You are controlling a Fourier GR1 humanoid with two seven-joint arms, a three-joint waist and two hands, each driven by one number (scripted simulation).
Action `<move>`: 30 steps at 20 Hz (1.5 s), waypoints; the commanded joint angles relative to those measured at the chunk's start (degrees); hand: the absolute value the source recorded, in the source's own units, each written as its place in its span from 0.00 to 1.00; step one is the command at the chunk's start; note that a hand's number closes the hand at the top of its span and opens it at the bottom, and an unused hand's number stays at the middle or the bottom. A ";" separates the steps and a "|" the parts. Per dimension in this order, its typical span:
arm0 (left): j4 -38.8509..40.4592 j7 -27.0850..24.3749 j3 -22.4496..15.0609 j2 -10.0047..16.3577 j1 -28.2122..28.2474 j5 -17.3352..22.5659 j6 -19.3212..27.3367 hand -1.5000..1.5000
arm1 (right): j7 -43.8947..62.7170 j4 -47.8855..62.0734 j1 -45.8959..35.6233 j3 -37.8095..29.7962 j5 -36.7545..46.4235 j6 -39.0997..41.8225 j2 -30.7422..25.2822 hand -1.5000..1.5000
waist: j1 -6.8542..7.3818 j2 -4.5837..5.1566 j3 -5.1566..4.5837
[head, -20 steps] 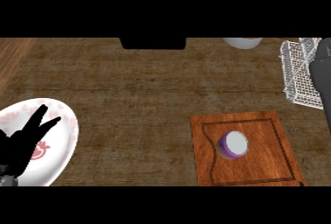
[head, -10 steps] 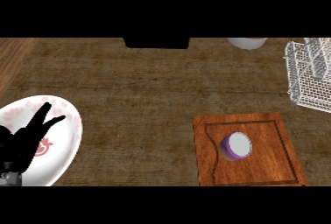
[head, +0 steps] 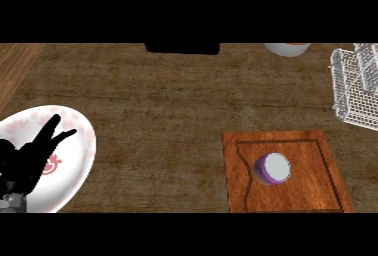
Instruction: Pick the squash from the cutting board and place it in the tiered basket
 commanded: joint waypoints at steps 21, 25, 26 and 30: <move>1.83 1.02 -0.94 -1.96 -0.95 -2.22 0.06 0.50 | -2.37 28.27 -11.50 4.23 10.88 15.88 -4.84 0.00 | 1.08 0.75 -0.36; 2.23 0.00 0.67 -1.13 0.07 -1.91 -0.14 0.50 | 1.59 29.69 -10.19 1.13 8.14 14.95 -5.93 0.00 | 0.57 0.57 -0.29; 2.21 1.40 -0.07 -2.52 -1.90 -1.83 0.72 0.50 | 0.60 29.44 -10.99 0.84 7.93 15.42 -7.19 0.00 | 0.54 0.80 -0.26; 3.01 -2.81 -0.28 -2.80 1.81 -2.48 -0.64 0.50 | -2.18 27.60 -10.30 -2.20 4.93 12.05 -7.56 0.00 | 0.55 0.52 -0.28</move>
